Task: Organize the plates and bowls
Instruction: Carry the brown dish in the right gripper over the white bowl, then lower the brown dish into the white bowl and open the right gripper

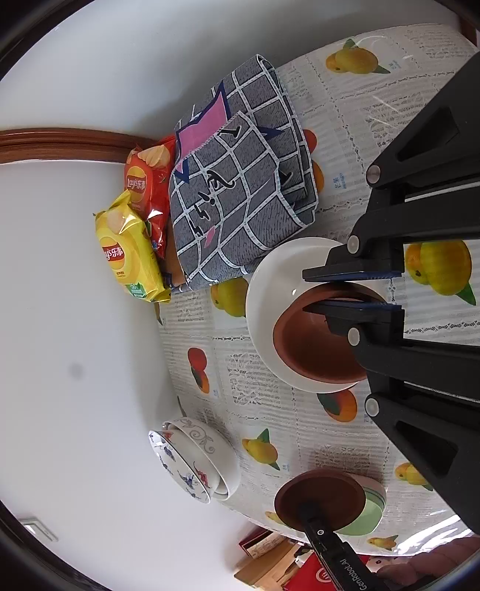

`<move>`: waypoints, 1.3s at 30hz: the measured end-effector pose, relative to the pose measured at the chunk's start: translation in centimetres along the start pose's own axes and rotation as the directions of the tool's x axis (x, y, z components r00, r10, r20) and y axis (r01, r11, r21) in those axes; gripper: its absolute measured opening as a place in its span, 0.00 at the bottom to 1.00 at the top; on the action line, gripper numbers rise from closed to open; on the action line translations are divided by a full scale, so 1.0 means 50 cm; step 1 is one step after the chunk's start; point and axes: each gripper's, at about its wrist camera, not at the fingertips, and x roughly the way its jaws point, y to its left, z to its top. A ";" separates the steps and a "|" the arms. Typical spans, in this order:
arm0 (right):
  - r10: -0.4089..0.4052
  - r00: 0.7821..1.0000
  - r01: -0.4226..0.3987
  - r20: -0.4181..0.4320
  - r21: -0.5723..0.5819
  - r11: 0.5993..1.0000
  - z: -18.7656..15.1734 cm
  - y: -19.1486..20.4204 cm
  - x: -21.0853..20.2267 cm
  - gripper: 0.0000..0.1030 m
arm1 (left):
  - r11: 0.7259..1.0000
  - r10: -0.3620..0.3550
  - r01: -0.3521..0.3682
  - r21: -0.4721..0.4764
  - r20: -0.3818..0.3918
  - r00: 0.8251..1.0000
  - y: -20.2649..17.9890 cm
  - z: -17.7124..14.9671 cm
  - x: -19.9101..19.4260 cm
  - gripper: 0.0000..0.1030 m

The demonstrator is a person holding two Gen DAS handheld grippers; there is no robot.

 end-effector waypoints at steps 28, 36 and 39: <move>-0.030 0.997 0.029 -0.071 -0.016 0.999 0.003 0.008 0.099 0.09 | 1.000 -0.013 0.012 -0.024 -0.052 0.999 0.015 0.013 0.069 0.09; -0.043 0.994 0.042 -0.097 -0.012 0.999 0.005 0.002 0.121 0.09 | 1.000 -0.020 0.019 -0.021 -0.066 0.998 0.013 0.013 0.084 0.09; -0.047 0.994 0.046 -0.100 -0.018 0.999 0.004 0.003 0.124 0.09 | 0.999 -0.025 0.024 -0.022 -0.071 0.997 0.013 0.012 0.089 0.09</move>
